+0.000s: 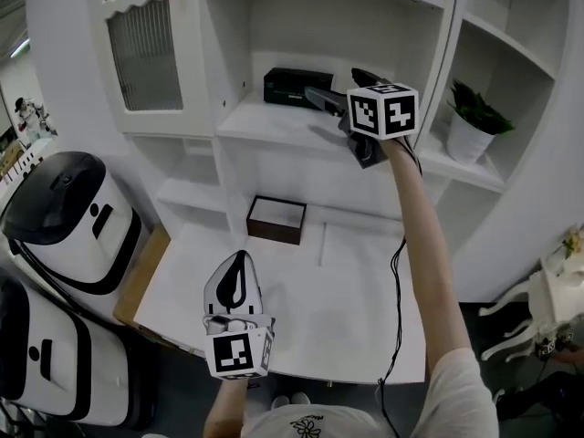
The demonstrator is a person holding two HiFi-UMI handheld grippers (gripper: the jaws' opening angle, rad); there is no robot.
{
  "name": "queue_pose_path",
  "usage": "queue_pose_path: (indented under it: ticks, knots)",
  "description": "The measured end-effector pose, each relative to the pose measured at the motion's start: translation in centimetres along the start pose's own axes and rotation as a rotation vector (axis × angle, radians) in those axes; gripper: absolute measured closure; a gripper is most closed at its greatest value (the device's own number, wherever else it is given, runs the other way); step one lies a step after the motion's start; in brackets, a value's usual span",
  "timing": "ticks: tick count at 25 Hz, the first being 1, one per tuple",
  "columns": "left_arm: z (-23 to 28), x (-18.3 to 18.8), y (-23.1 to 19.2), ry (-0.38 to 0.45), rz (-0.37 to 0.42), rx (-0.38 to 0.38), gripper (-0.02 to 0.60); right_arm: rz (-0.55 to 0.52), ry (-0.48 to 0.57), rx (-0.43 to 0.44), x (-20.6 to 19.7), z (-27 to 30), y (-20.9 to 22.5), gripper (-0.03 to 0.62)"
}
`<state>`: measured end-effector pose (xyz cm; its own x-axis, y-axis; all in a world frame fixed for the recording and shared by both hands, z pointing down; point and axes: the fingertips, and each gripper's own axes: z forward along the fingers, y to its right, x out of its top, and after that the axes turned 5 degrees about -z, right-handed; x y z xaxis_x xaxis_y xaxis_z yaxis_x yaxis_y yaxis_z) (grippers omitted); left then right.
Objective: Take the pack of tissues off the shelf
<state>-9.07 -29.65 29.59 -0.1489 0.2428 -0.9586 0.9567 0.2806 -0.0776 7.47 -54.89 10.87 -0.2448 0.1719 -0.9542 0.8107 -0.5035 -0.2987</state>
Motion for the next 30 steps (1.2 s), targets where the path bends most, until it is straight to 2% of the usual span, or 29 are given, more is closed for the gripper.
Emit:
queue_pose_path:
  ticks: [3,6,9,16,23,30]
  knots:
    - [0.3,-0.5,-1.4,-0.01,-0.005,0.031,0.583,0.008,-0.103,0.01,-2.3,3.1,1.9,0.123]
    - [0.5,-0.9,-2.7,-0.021,-0.004,0.06,0.583,0.004,-0.162,0.007,-3.4,5.1,3.6,0.123]
    - [0.5,-1.3,-3.9,-0.031,-0.003,0.093,0.583,0.019,-0.21,0.04,-4.1,6.8,5.2,0.125]
    - [-0.1,-2.2,-6.6,-0.057,0.001,0.167,0.583,0.073,-0.267,0.229,-5.8,8.6,4.8,0.125]
    - [-0.3,-3.3,-7.2,-0.084,0.004,0.195,0.583,0.079,-0.308,0.269,-7.6,9.7,5.5,0.125]
    - [-0.6,-3.7,-7.8,-0.101,0.013,0.224,0.583,0.113,-0.299,0.356,-7.9,10.5,5.1,0.125]
